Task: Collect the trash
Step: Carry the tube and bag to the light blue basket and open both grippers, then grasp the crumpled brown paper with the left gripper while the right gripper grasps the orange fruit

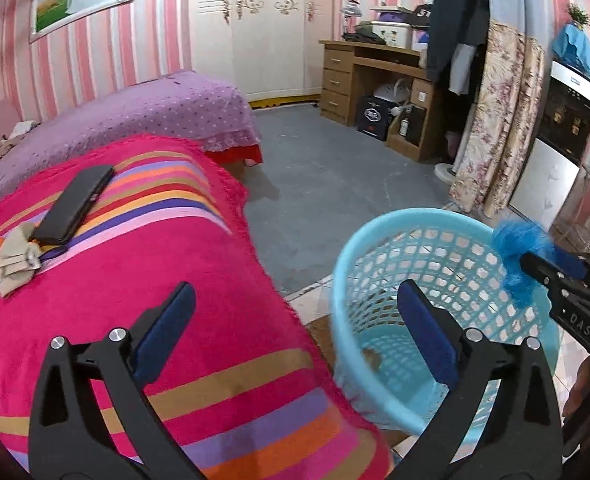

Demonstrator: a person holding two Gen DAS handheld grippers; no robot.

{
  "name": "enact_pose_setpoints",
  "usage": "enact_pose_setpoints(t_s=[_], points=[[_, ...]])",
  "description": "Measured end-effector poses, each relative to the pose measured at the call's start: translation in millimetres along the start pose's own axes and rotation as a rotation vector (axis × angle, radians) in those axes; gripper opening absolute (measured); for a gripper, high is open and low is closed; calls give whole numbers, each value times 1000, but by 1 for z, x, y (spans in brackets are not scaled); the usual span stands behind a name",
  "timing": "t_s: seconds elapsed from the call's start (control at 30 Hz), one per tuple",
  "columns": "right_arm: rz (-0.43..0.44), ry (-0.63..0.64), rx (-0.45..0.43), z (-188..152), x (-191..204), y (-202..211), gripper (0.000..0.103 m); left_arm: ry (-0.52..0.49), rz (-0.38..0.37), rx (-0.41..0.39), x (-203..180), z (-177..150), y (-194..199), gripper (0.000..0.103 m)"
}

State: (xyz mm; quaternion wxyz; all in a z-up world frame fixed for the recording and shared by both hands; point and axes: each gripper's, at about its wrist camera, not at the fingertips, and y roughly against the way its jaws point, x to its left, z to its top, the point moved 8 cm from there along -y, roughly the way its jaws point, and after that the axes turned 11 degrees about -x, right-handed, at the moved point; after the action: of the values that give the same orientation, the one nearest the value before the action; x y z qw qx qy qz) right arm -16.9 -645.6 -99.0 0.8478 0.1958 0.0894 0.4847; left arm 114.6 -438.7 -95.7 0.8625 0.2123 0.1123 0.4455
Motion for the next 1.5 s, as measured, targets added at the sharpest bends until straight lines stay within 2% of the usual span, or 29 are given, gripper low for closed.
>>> enact_pose_setpoints(t_s=[0.2,0.3,0.47,0.67,0.8,1.0,1.13,1.3,1.4,1.5], points=[[-47,-55,-58,15,2,11,92,-15,29,-28,25,-1,25,98],[-34,-72,-96,28,21,17,96,-3,50,-44,48,0,44,98],[15,-25,-115,40,78,20,97,46,104,-67,100,5,75,98],[107,15,-121,49,158,25,97,79,237,-89,196,7,115,98],[177,42,-109,48,217,26,97,103,340,-76,269,-6,139,98],[265,96,-69,35,294,28,97,115,475,-40,360,-39,165,98],[311,160,-50,23,345,31,97,210,510,-17,406,-66,176,98],[356,194,-21,9,386,34,97,199,553,21,436,-89,176,97],[372,220,-11,3,407,37,97,216,545,66,451,-105,166,95],[386,234,0,-3,423,39,97,272,494,79,457,-108,158,87]])
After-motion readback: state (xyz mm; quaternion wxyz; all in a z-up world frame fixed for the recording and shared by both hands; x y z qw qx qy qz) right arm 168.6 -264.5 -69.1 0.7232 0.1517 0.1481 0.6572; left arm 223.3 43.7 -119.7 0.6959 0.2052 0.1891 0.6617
